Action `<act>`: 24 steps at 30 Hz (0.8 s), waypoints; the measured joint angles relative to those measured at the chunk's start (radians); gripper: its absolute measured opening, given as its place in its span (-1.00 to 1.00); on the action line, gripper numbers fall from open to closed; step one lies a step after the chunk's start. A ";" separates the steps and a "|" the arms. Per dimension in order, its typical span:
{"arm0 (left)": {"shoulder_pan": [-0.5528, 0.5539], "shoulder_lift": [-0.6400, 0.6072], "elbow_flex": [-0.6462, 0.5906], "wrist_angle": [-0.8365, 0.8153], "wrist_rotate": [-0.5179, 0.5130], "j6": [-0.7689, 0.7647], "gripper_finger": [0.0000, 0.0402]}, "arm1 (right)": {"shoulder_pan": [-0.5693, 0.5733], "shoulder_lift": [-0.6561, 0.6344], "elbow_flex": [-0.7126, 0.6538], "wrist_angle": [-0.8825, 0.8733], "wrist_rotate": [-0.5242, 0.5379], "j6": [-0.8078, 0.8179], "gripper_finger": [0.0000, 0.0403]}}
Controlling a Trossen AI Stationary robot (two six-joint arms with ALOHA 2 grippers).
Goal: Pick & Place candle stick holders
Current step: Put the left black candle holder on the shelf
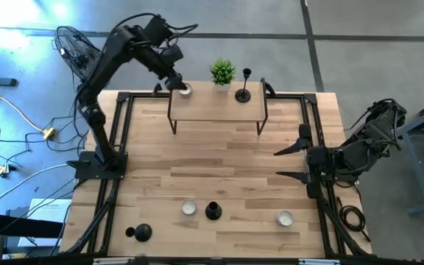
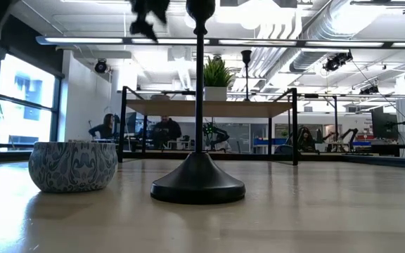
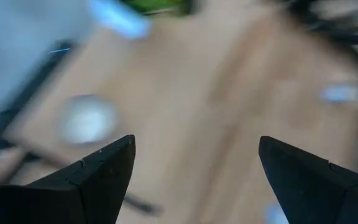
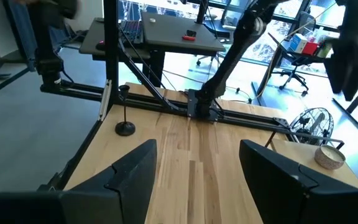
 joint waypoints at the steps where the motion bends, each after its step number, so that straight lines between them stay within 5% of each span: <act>1: -0.011 -0.017 0.000 0.000 0.062 -0.007 0.67 | 0.000 0.000 0.000 0.000 0.000 0.000 0.11; 4: -0.064 -0.054 0.000 0.000 0.136 -0.026 0.67 | 0.000 0.000 0.000 0.000 -0.004 -0.002 0.11; 14: -0.389 -0.161 -0.001 0.000 0.087 -0.221 0.67 | 0.000 0.000 0.000 -0.003 -0.075 0.004 0.11; 24: -0.838 -0.189 -0.001 0.000 -0.280 -0.523 0.67 | 0.000 0.000 0.000 -0.003 -0.106 0.005 0.11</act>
